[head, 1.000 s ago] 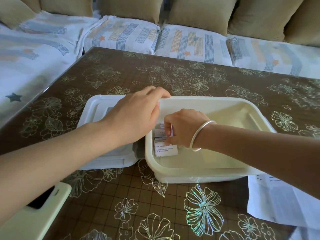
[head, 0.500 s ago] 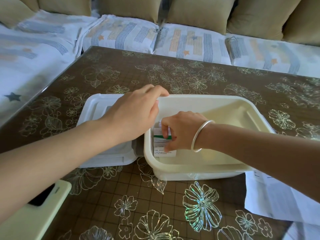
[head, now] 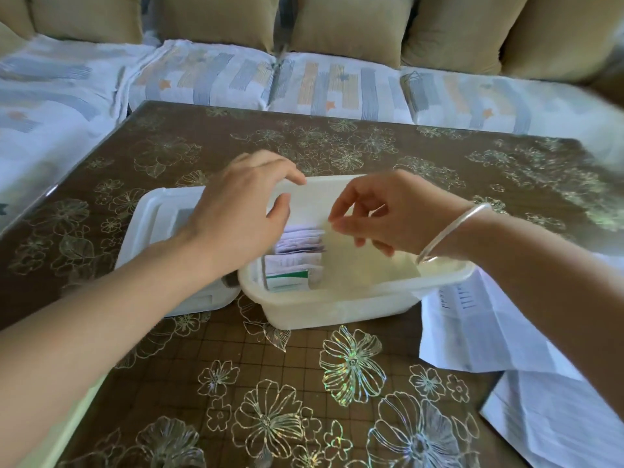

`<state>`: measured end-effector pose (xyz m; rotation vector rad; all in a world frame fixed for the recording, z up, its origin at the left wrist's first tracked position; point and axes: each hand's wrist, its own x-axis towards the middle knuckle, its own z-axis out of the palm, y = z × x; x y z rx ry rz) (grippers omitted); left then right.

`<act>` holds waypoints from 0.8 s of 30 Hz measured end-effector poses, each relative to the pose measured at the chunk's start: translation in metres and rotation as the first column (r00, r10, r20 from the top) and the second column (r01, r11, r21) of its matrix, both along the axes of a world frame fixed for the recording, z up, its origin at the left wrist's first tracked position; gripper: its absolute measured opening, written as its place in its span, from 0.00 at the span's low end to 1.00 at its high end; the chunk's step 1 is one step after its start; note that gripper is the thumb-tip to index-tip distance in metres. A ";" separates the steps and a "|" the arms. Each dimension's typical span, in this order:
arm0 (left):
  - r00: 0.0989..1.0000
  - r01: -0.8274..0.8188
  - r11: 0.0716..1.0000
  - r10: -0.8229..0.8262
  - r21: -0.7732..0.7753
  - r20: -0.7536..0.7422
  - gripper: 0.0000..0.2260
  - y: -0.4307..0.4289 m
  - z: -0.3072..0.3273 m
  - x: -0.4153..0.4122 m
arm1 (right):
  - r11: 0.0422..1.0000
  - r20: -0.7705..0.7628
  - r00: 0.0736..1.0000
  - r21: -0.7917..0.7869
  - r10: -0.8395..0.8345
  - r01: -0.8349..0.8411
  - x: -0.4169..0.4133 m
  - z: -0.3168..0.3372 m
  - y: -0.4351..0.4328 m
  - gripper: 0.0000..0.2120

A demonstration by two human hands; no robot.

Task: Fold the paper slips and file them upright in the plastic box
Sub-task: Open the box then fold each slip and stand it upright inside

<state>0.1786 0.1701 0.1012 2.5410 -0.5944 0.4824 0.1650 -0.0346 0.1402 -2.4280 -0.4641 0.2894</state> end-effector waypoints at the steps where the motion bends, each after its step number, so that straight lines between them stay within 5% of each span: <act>1: 0.999 0.041 0.999 -0.041 -0.035 0.006 0.12 -0.012 0.003 -0.008 | 0.995 -0.008 0.998 0.086 -0.057 0.058 -0.013 0.004 -0.014 0.03; 4: 0.987 0.158 0.981 -0.156 -0.109 0.027 0.10 -0.049 0.006 -0.031 | 0.919 -0.044 0.969 0.310 -0.244 0.245 -0.051 0.004 -0.054 0.03; 8: 0.957 0.273 0.954 -0.256 -0.125 0.139 0.10 -0.097 0.001 -0.065 | 0.777 -0.082 0.864 0.401 -0.497 0.485 -0.101 -0.031 -0.109 0.04; 11: 0.927 0.370 0.923 -0.360 -0.110 0.101 0.10 -0.128 -0.021 -0.095 | 0.790 0.190 0.767 0.153 -0.613 0.594 -0.136 -0.075 -0.143 0.09; 14: 0.913 0.404 0.911 -0.407 -0.080 -0.025 0.11 -0.142 -0.048 -0.117 | 0.806 0.486 0.791 -0.253 -0.372 0.535 -0.156 -0.111 -0.151 0.23; 16: 0.913 0.397 0.915 -0.401 -0.066 -0.068 0.10 -0.143 -0.063 -0.128 | 0.799 0.493 0.790 -0.271 -0.364 0.537 -0.161 -0.124 -0.153 0.27; 20: 0.897 0.397 0.914 -0.405 -0.081 -0.174 0.10 -0.149 -0.083 -0.153 | 0.640 0.543 0.584 -0.106 -0.604 0.761 -0.190 -0.132 -0.157 0.14; 24: 0.864 0.395 0.911 -0.413 -0.121 -0.287 0.11 -0.160 -0.096 -0.166 | 0.622 0.385 0.704 -0.333 -0.597 0.709 -0.223 -0.150 -0.150 0.30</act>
